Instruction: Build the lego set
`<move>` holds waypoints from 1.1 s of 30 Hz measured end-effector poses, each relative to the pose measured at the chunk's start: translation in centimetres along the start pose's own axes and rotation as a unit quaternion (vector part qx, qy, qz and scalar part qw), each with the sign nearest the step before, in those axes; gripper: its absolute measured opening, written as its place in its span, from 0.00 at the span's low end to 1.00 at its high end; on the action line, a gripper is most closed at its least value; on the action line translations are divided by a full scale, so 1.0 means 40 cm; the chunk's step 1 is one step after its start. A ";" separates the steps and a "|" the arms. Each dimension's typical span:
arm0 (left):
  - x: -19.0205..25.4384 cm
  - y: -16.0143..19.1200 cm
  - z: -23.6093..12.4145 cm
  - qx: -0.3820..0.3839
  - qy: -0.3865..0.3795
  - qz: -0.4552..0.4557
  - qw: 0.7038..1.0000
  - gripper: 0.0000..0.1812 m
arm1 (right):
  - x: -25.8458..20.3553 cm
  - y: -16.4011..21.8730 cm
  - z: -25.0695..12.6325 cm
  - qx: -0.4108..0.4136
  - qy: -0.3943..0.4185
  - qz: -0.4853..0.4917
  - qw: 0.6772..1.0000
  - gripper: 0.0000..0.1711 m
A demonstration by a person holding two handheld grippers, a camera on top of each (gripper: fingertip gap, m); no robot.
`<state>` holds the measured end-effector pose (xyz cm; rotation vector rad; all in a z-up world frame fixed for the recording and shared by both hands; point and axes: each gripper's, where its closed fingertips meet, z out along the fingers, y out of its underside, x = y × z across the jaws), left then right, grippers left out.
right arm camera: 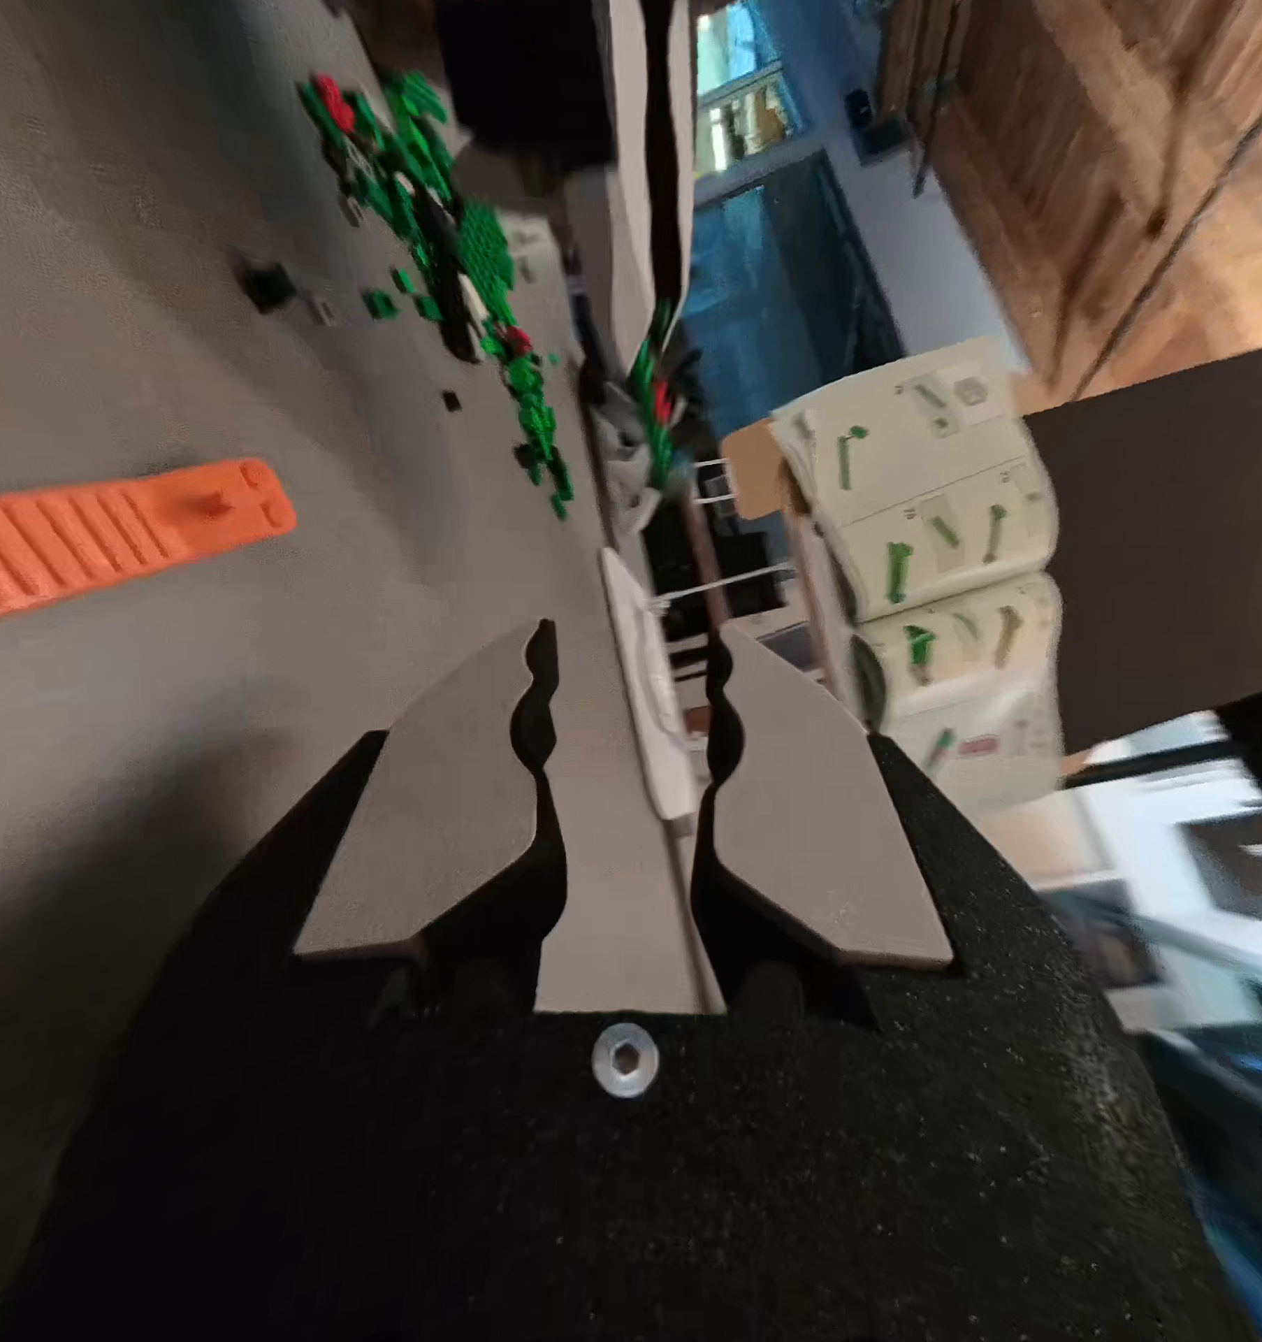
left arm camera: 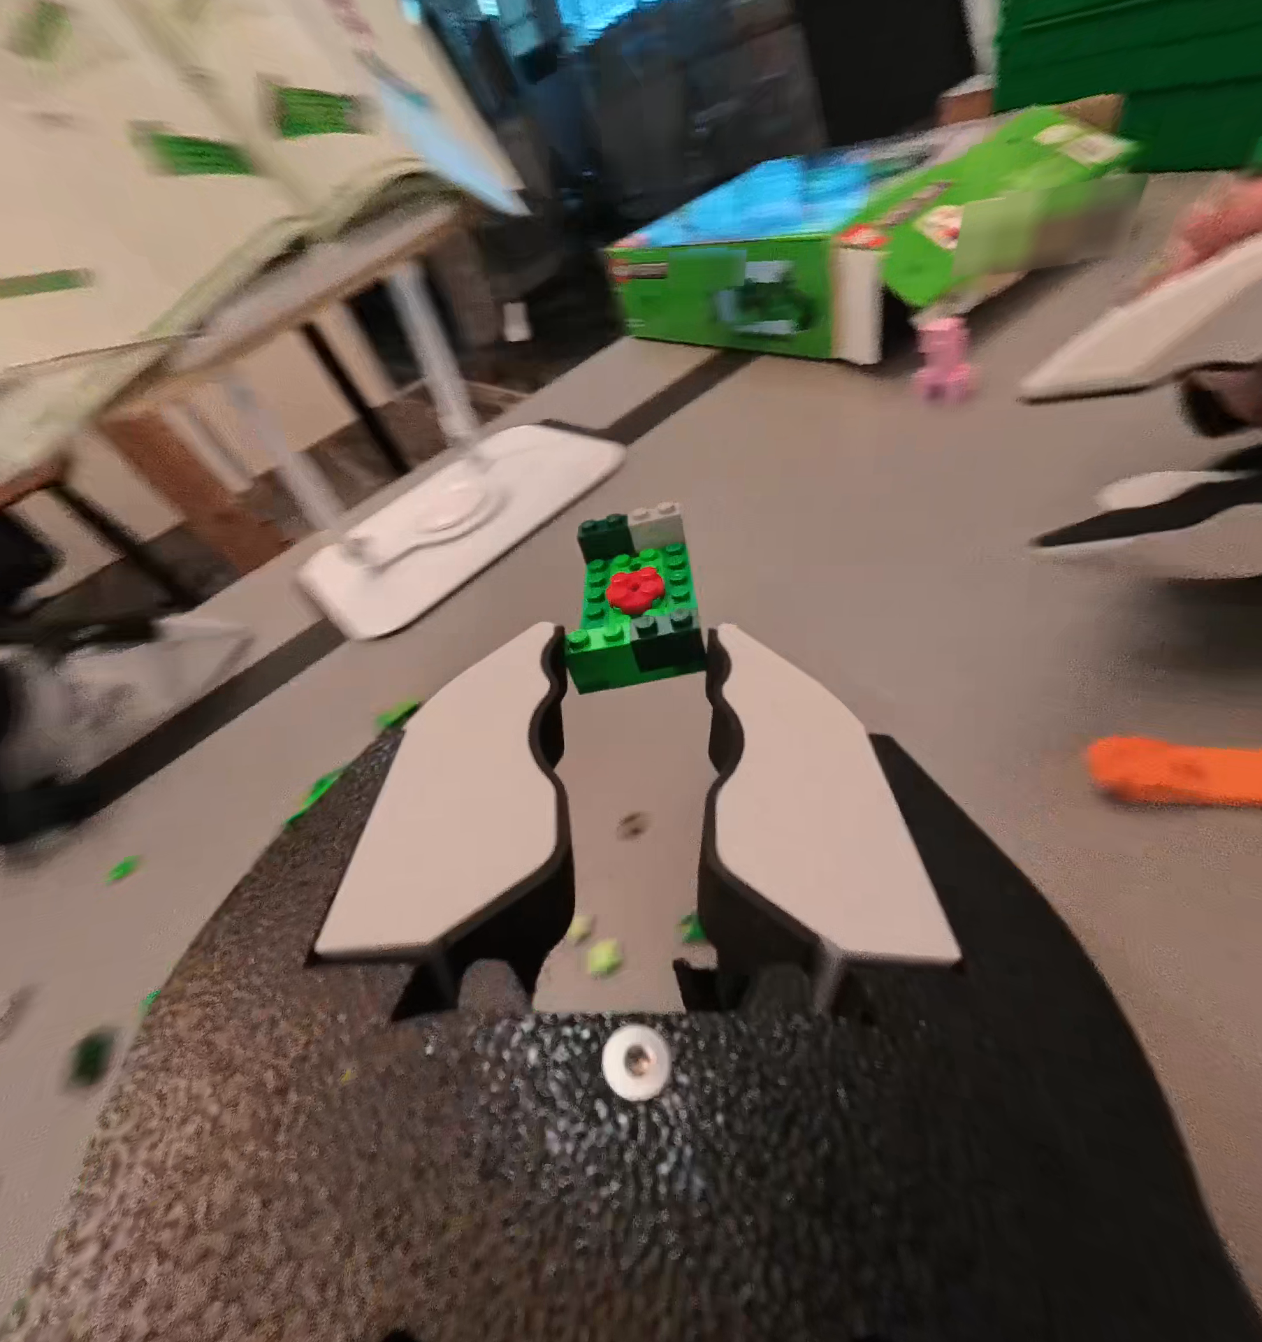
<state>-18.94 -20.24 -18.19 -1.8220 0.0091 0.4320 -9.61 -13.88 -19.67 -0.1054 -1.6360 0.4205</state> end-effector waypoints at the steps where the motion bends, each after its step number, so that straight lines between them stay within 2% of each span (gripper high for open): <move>1: -0.056 0.009 -0.040 0.001 -0.032 -0.007 0.999 0.20 | -0.016 0.002 0.005 -0.001 -0.032 0.033 0.999 0.19; 4: -0.206 0.056 -0.167 -0.002 -0.111 -0.042 0.993 0.20 | -0.057 -0.023 0.035 0.017 -0.122 0.134 0.983 0.12; 7: -0.293 0.115 -0.247 -0.018 -0.148 -0.065 0.987 0.20 | -0.095 -0.090 0.085 0.027 -0.227 0.238 0.944 0.11; 12: -0.363 0.173 -0.278 -0.042 -0.182 -0.055 0.981 0.20 | -0.136 -0.220 0.197 0.028 -0.368 0.322 0.872 0.10; 16: -0.376 0.182 -0.284 -0.047 -0.200 -0.048 0.978 0.20 | -0.187 -0.307 0.300 -0.035 -0.432 0.384 0.815 0.12; 22: -0.364 0.162 -0.283 -0.044 -0.206 -0.014 0.978 0.20 | -0.256 -0.359 0.381 -0.094 -0.425 0.367 0.822 0.12; 30: -0.362 0.142 -0.291 -0.029 -0.206 -0.018 0.978 0.20 | -0.276 -0.335 0.410 -0.165 -0.413 0.325 0.834 0.12; 33: -0.361 0.140 -0.291 -0.028 -0.204 -0.018 0.978 0.20 | -0.285 -0.330 0.406 -0.182 -0.423 0.321 0.828 0.12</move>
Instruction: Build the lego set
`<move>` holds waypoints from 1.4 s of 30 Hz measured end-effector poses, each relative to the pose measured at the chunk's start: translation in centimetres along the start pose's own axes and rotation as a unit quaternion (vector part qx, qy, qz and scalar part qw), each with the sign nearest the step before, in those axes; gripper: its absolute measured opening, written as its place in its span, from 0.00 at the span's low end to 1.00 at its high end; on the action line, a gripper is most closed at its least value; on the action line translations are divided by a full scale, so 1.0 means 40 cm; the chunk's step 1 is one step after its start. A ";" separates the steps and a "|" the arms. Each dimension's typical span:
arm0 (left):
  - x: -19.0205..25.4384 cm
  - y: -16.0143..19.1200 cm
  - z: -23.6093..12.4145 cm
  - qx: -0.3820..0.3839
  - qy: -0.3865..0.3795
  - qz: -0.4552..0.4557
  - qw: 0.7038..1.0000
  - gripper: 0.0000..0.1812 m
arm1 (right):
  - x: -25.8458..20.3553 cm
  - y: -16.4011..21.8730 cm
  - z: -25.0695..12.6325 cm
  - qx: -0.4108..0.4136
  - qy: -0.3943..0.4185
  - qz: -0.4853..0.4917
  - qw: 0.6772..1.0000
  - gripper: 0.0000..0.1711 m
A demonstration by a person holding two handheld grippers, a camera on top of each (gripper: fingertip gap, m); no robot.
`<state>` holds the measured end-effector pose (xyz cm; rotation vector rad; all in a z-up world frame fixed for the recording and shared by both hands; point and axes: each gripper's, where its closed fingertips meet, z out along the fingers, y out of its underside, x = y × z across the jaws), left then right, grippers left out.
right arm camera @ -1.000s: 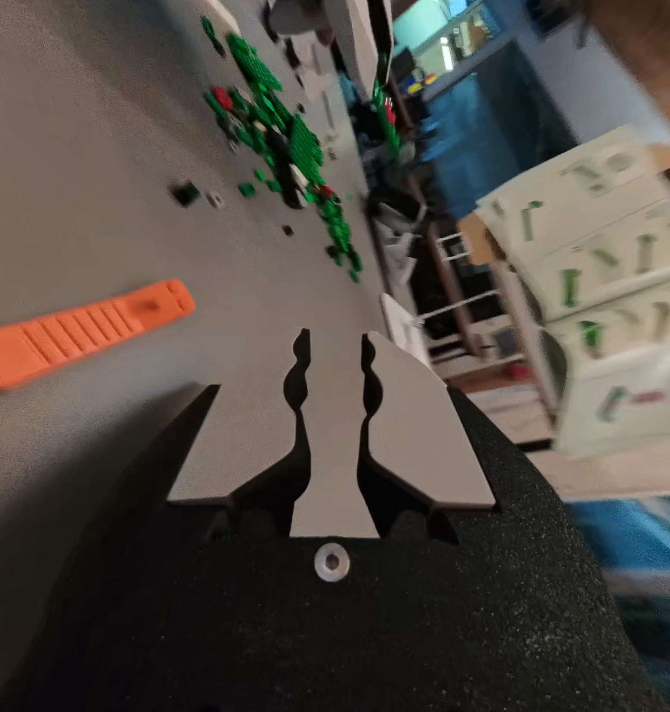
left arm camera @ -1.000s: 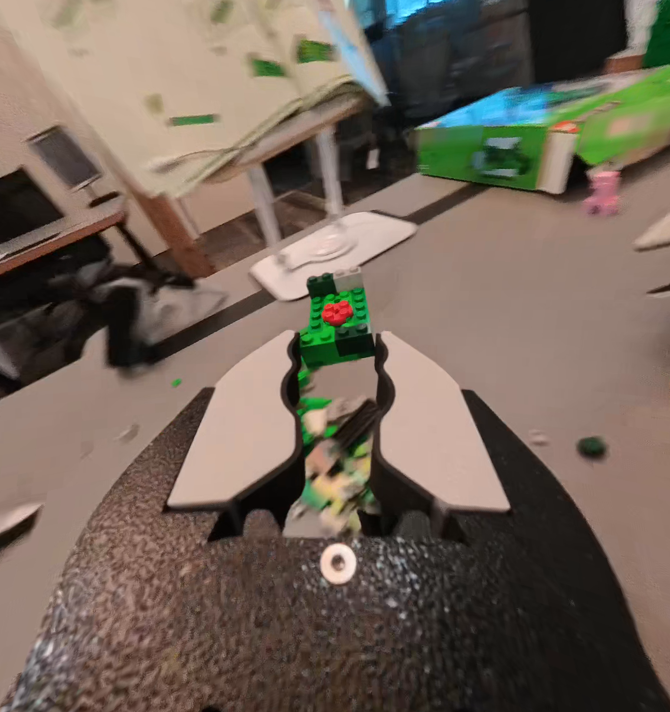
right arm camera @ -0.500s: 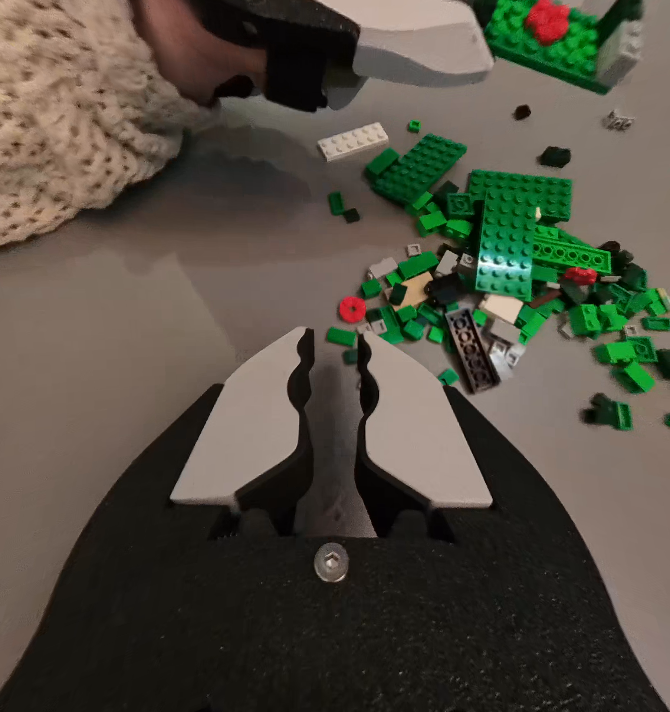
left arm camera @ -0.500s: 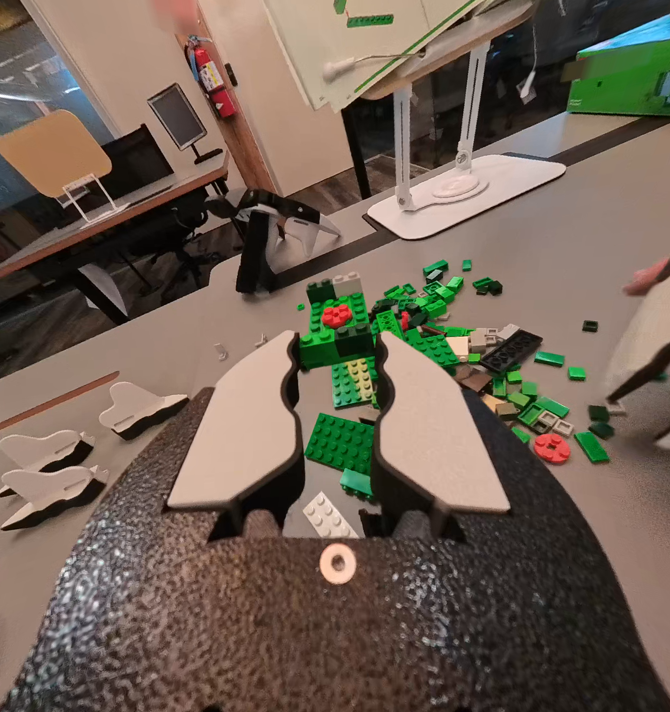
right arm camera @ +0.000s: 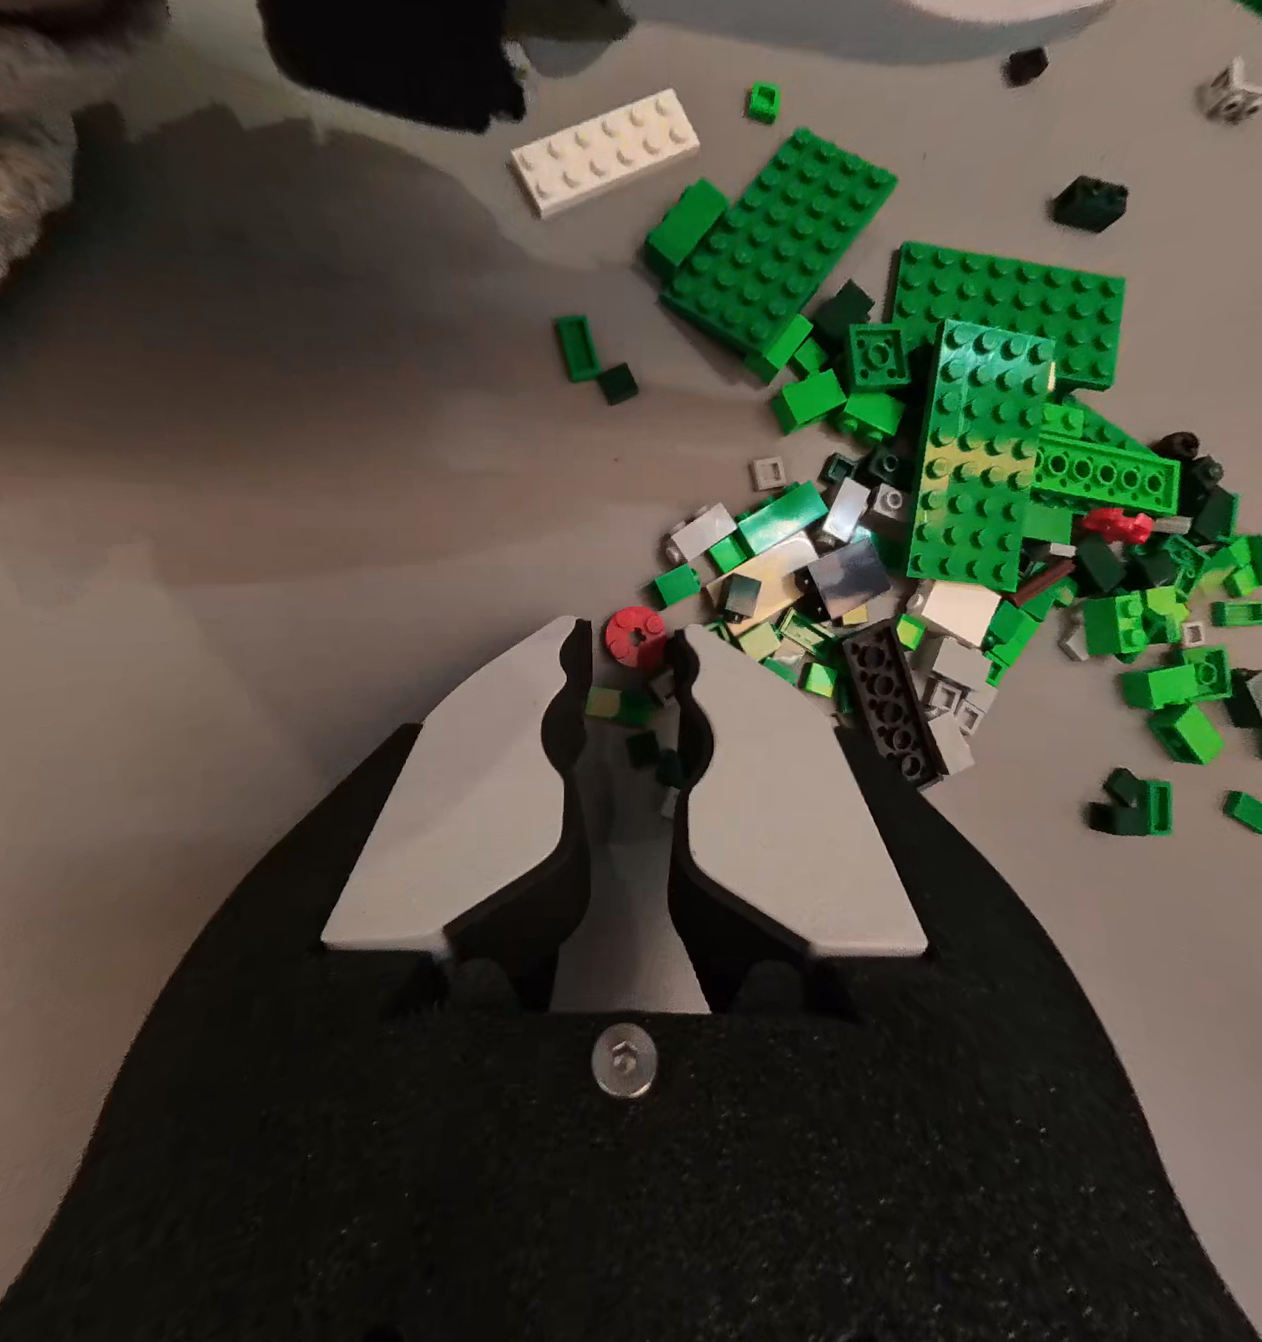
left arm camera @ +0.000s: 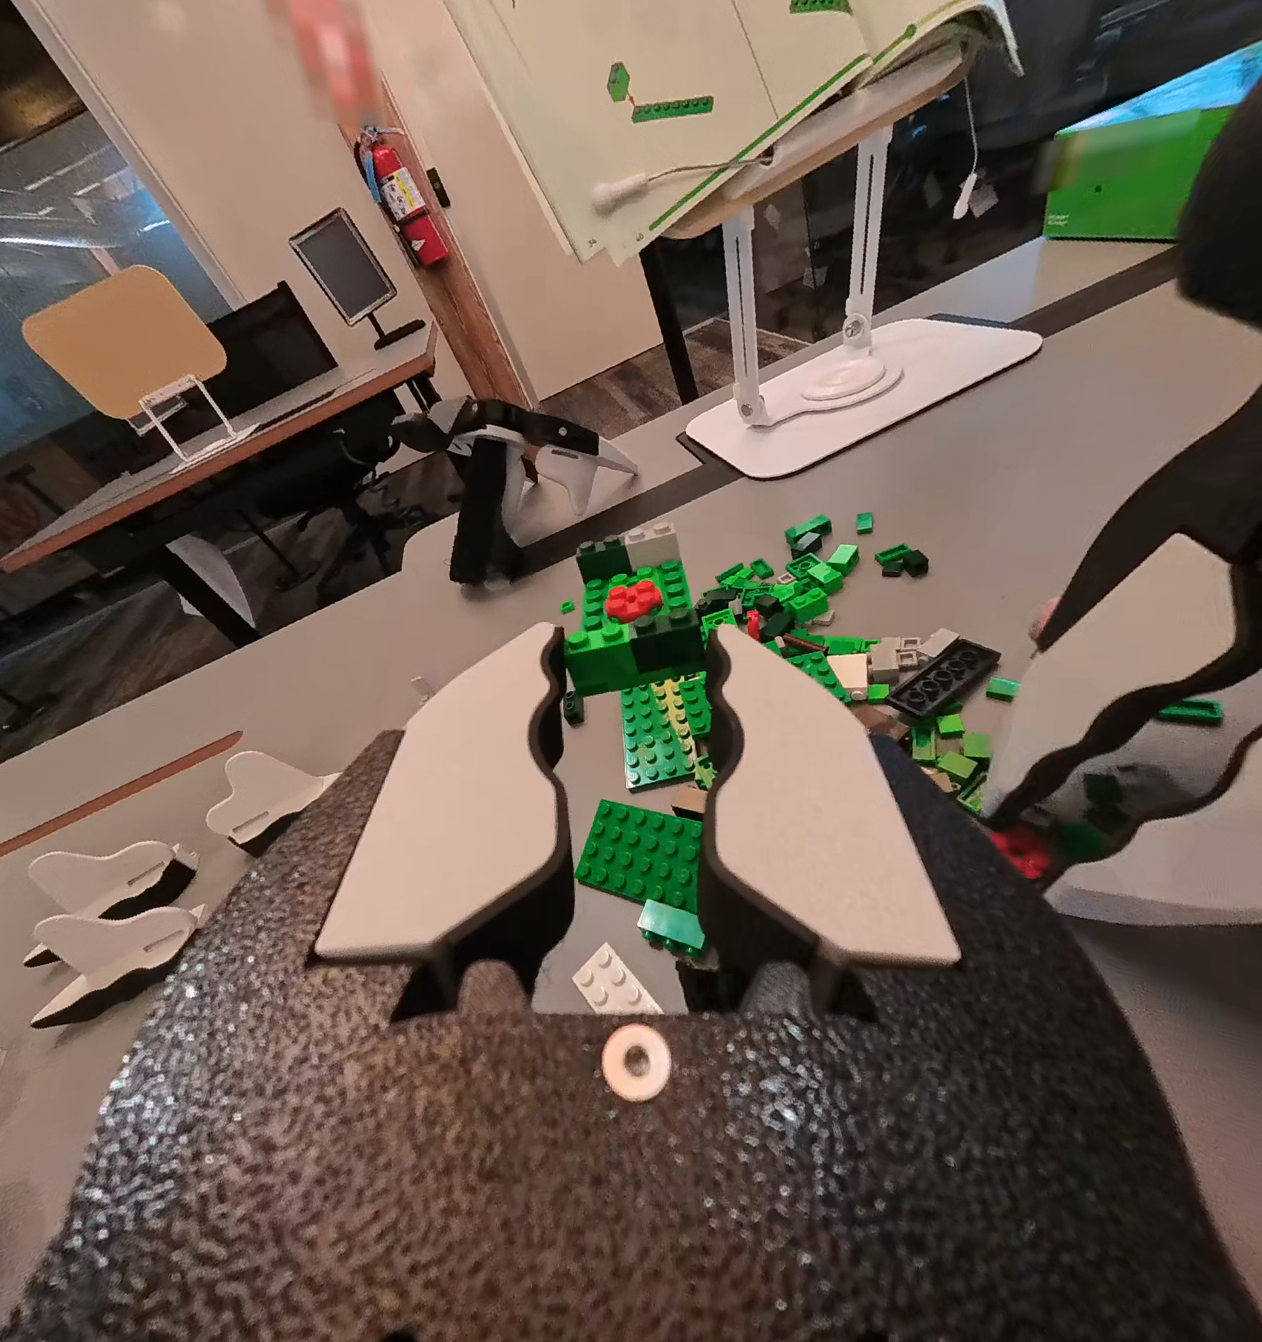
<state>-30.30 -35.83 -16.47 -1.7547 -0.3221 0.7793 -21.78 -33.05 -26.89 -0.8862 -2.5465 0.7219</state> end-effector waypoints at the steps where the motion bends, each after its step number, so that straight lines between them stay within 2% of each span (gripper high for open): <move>1: 0.002 0.000 0.000 0.000 0.001 0.001 1.000 0.20 | 0.001 0.001 0.001 -0.004 -0.002 0.001 1.000 0.12; 10: 0.030 0.001 0.006 0.001 0.031 -0.008 0.999 0.20 | 0.011 0.003 0.000 -0.033 -0.027 -0.006 0.999 0.08; 18: 0.048 0.009 0.013 -0.006 0.051 -0.009 0.999 0.20 | 0.006 0.014 -0.086 0.048 -0.056 -0.069 0.995 0.08; 20: 0.080 0.001 0.012 0.003 0.087 -0.008 0.996 0.20 | 0.003 0.007 -0.121 0.075 -0.061 -0.105 0.990 0.08; 25: 0.228 -0.014 -0.011 0.015 0.244 0.010 0.970 0.20 | -0.015 -0.022 -0.248 0.136 -0.079 -0.218 0.963 0.08; 28: 0.304 -0.022 -0.036 0.034 0.318 0.024 0.947 0.20 | 0.004 -0.010 -0.283 0.105 -0.077 -0.234 0.963 0.08; 31: 0.353 -0.044 -0.055 0.066 0.359 0.015 0.931 0.20 | 0.008 0.011 -0.291 0.073 -0.100 -0.238 0.963 0.08; 36: 0.395 -0.066 -0.077 0.103 0.388 0.019 0.916 0.20 | 0.011 0.041 -0.296 0.030 -0.125 -0.249 0.960 0.08; 42: 0.395 -0.087 -0.090 0.130 0.398 0.003 0.908 0.20 | 0.006 0.055 -0.300 0.012 -0.148 -0.248 0.957 0.08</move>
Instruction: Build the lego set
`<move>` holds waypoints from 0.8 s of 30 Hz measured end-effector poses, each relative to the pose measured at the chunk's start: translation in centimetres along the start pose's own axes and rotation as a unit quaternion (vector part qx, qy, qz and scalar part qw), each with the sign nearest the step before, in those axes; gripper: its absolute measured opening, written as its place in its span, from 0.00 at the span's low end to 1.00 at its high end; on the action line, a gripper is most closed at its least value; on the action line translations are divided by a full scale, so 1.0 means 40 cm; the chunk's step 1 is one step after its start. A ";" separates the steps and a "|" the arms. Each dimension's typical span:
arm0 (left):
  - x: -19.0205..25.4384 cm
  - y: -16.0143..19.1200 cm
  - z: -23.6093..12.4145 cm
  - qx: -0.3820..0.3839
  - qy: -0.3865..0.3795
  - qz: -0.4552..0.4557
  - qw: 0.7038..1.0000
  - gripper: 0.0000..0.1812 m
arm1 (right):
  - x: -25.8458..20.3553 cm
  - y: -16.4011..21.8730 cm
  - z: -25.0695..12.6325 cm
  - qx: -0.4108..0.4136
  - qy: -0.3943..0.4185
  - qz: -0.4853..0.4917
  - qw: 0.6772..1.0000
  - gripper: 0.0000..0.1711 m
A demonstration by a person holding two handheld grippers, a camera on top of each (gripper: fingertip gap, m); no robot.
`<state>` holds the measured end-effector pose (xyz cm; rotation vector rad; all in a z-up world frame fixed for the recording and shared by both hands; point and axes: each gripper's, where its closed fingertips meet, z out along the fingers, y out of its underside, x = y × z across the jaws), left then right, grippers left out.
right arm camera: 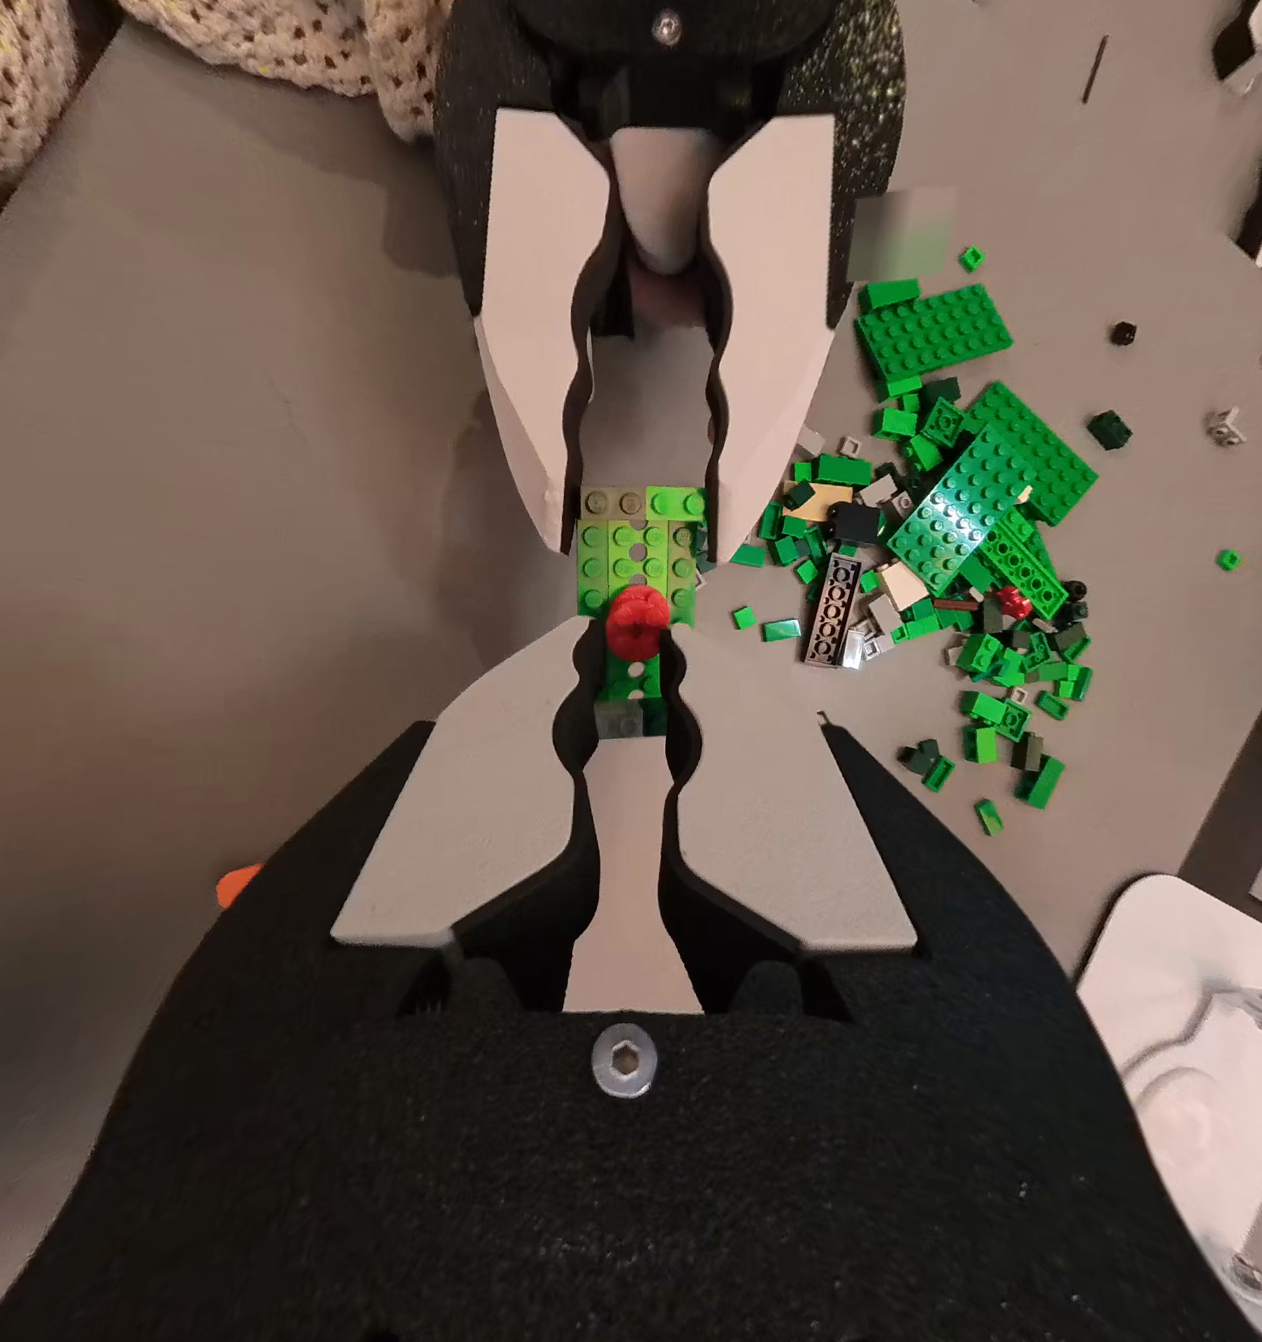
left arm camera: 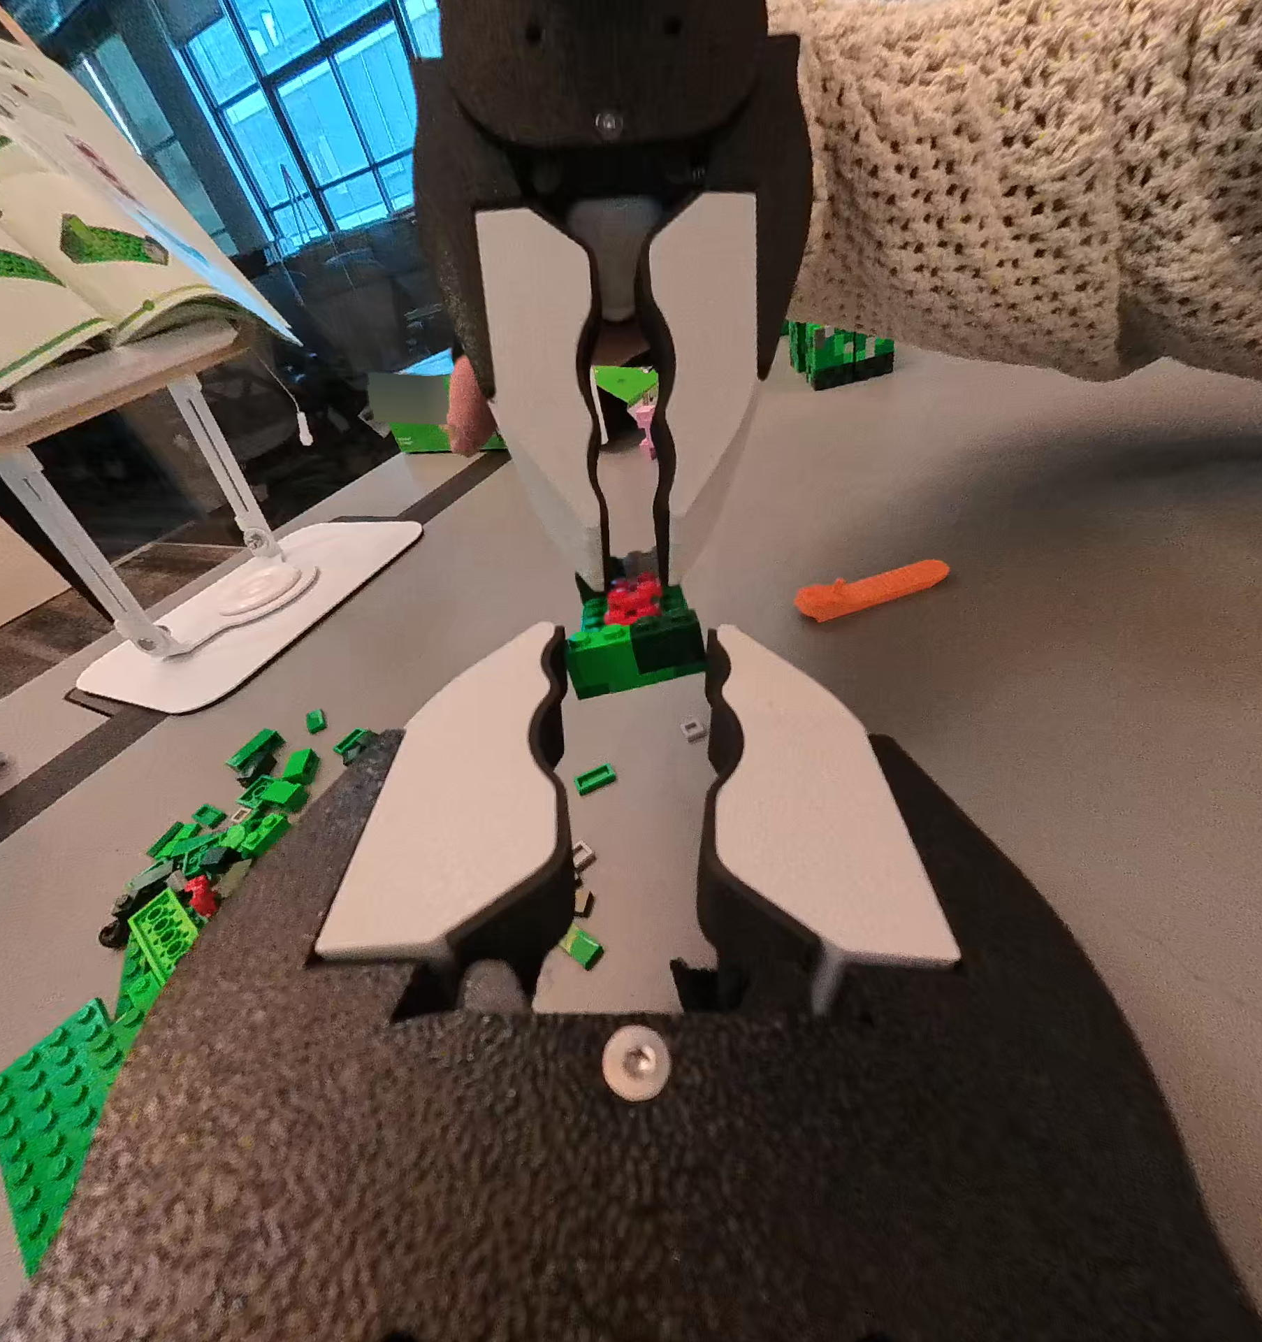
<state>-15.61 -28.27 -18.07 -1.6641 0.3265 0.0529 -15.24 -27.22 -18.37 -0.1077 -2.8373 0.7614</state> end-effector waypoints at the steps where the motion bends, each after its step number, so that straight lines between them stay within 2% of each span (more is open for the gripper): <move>1: 0.000 -0.001 -0.001 0.001 0.000 0.001 1.000 0.20 | 0.000 -0.001 0.001 0.001 0.000 0.000 1.000 0.08; 6: 0.007 -0.005 0.000 0.007 0.006 0.003 1.000 0.20 | -0.002 -0.012 0.000 0.018 -0.008 0.000 1.000 0.08; 24: 0.005 -0.010 -0.003 0.012 0.004 0.003 1.000 0.20 | 0.001 -0.013 -0.001 -0.003 0.002 -0.021 1.000 0.08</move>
